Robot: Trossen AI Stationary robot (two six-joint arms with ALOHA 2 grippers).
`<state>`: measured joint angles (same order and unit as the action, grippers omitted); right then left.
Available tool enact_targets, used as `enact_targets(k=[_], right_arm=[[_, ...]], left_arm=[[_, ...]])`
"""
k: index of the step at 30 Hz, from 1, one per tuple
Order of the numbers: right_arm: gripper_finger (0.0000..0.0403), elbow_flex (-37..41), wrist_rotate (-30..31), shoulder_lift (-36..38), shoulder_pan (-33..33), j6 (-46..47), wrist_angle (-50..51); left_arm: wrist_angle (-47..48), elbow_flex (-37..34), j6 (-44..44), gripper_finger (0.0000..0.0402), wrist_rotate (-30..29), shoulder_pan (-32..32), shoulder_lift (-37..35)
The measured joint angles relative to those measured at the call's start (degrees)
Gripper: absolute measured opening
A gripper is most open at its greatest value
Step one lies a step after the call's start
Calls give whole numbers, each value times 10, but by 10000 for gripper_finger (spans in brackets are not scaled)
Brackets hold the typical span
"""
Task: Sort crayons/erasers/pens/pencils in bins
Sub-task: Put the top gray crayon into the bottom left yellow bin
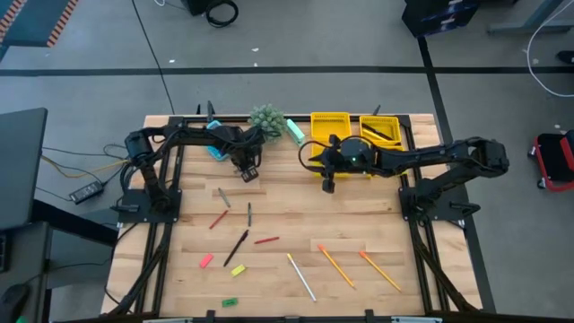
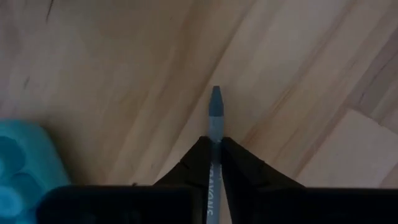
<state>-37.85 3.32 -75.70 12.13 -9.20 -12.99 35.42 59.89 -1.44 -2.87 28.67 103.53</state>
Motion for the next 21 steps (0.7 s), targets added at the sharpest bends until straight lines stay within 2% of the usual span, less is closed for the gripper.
enact_targets(k=[7,11,16,21], right_arm=[[110,0,-1,5,10,0,27],[110,0,6,39,10,5,80],[110,0,40,150,10,55,196],[110,0,43,277,10,110,292]], left_arm=[[26,62,-38,20,5,-3,-2],[26,108,-50,34,49,-11,-2],[-7,167,-81,29,103,-34,-3],[-155,182,-125,25,157,-60,-4]])
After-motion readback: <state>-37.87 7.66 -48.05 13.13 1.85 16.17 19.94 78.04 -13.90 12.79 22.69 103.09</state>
